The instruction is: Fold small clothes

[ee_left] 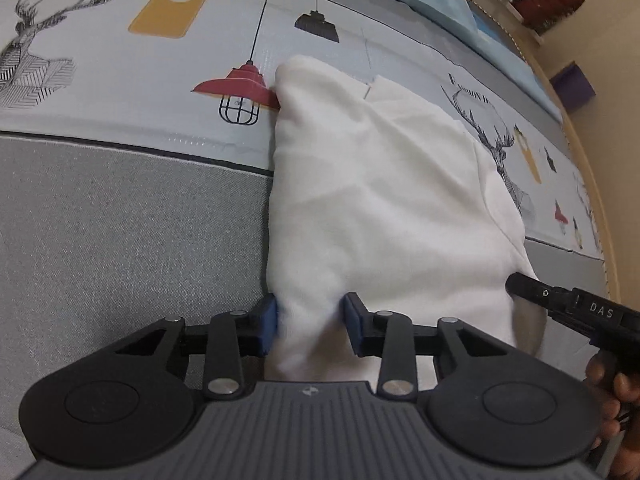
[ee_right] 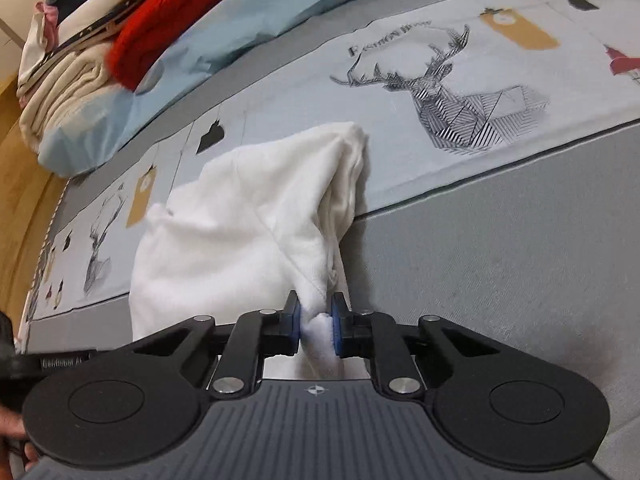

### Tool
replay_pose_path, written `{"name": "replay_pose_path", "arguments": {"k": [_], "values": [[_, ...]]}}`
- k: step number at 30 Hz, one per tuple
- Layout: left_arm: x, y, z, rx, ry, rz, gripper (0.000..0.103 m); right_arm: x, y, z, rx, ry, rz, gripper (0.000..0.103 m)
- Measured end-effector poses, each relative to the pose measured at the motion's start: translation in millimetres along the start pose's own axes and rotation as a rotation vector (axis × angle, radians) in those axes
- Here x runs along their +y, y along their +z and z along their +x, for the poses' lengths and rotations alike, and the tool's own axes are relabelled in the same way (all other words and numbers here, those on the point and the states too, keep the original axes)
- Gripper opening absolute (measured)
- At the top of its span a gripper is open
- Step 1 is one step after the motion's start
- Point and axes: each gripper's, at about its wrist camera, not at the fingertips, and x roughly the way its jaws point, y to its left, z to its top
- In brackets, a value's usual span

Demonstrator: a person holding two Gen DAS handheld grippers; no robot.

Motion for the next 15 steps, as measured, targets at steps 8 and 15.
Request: {"name": "replay_pose_path", "arguments": {"k": [8, 15], "values": [[-25.4, -6.7, -20.7, -0.078, 0.095, 0.23, 0.041, 0.5, -8.9, -12.6, 0.027, -0.078, -0.167, 0.028], [-60.8, -34.8, -43.6, -0.165, 0.232, 0.422, 0.059, -0.2, -30.1, -42.3, 0.007, -0.225, -0.274, 0.036]]}}
